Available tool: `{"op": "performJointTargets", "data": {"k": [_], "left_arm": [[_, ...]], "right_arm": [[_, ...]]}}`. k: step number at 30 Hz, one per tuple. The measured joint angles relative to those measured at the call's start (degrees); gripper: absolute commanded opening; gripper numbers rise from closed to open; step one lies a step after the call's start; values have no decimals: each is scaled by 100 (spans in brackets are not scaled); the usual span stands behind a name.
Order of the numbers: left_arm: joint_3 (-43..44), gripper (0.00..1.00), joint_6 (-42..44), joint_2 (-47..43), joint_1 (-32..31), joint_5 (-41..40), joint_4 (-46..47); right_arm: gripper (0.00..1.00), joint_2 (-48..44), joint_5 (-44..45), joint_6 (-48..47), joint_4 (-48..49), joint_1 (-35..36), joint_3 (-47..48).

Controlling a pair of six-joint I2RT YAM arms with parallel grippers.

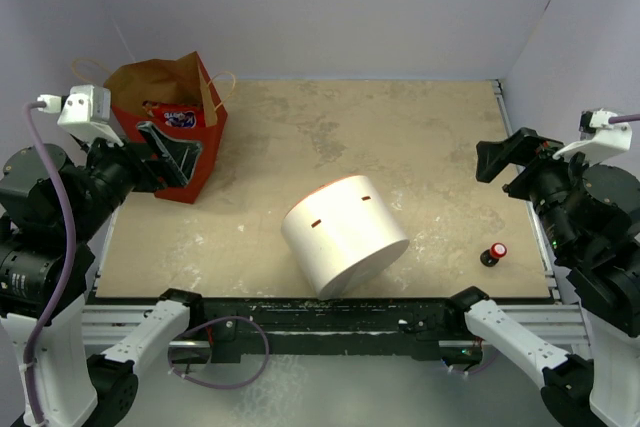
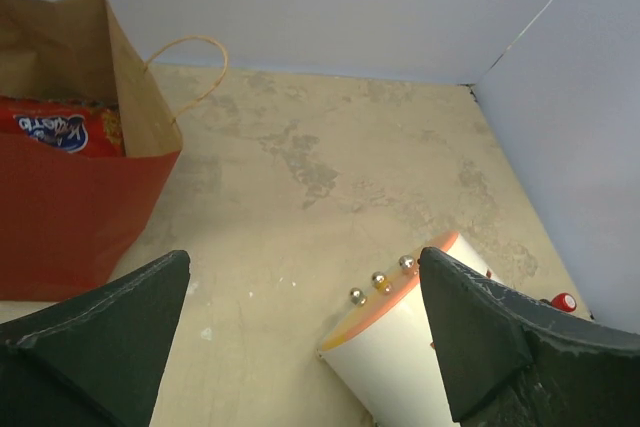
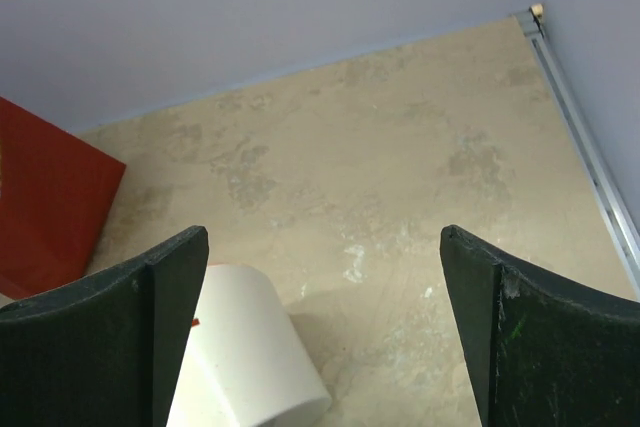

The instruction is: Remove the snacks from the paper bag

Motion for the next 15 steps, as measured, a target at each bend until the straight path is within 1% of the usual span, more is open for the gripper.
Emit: {"op": "performJointTargets", "data": {"k": [11,15], "left_arm": [[-975,99,-407,-260,-11,-164,-131],[-1342,99,-649,-345,-39,-94,-144]], "right_arm": [[100,0,649,942,-940,-2,-142],[100,-79,708,1189,-1104,-17,-262]]}}
